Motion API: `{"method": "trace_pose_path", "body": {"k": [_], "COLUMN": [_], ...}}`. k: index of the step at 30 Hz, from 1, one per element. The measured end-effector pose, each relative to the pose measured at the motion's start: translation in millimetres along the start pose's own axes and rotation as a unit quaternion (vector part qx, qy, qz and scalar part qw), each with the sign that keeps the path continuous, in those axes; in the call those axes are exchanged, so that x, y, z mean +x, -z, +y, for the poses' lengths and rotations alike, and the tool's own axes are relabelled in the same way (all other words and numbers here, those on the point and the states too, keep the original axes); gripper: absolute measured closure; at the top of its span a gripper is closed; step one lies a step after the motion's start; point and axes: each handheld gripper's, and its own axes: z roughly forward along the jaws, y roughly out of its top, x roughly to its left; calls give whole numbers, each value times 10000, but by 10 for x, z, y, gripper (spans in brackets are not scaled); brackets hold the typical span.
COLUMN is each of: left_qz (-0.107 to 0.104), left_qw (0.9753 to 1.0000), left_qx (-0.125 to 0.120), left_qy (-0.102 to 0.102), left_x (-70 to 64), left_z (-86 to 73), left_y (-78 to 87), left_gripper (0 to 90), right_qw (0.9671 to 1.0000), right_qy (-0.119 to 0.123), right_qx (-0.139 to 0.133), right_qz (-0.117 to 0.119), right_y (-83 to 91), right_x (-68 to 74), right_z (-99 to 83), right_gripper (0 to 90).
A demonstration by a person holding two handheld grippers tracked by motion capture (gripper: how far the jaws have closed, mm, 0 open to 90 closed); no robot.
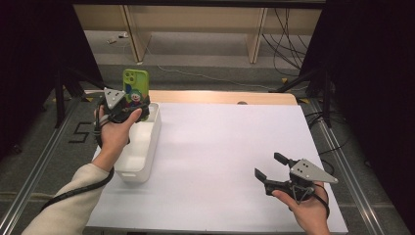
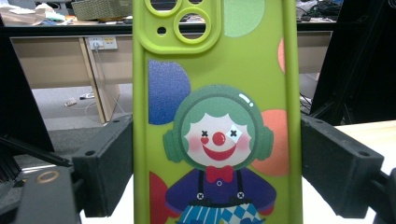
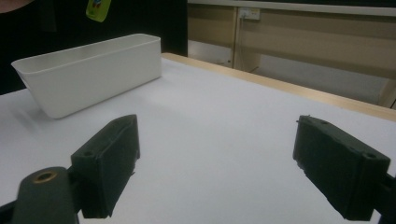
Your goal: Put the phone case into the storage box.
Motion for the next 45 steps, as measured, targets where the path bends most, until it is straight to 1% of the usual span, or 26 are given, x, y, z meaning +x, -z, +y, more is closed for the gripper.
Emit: {"method": "trace_pose_path", "body": {"k": [8,25,35,45], "left_qz": [12,39,14,34], "left_qw": [10000,9999,9999,9999], "left_qx": [-1,84,117,165], "left_qy": [-19,-51,-48,-37], "left_x": [2,12,15,22], "left_z": [-6,-35,-47,-63], "left_y": [-53,-183,-250,-306], "left_gripper": [161,160,160,161], "right_qw": [10000,10000,10000,10000], "right_qy": [30,-9,4,-10], "right_qx": [38,54,64,79], "right_qz": [-2,-11,-15,-12], "right_y": [7,34,39,41], "right_x": [3,-4,-10,-14], "right_z": [-16,-43,-56,-65], "right_gripper": [156,156,156,156]}}
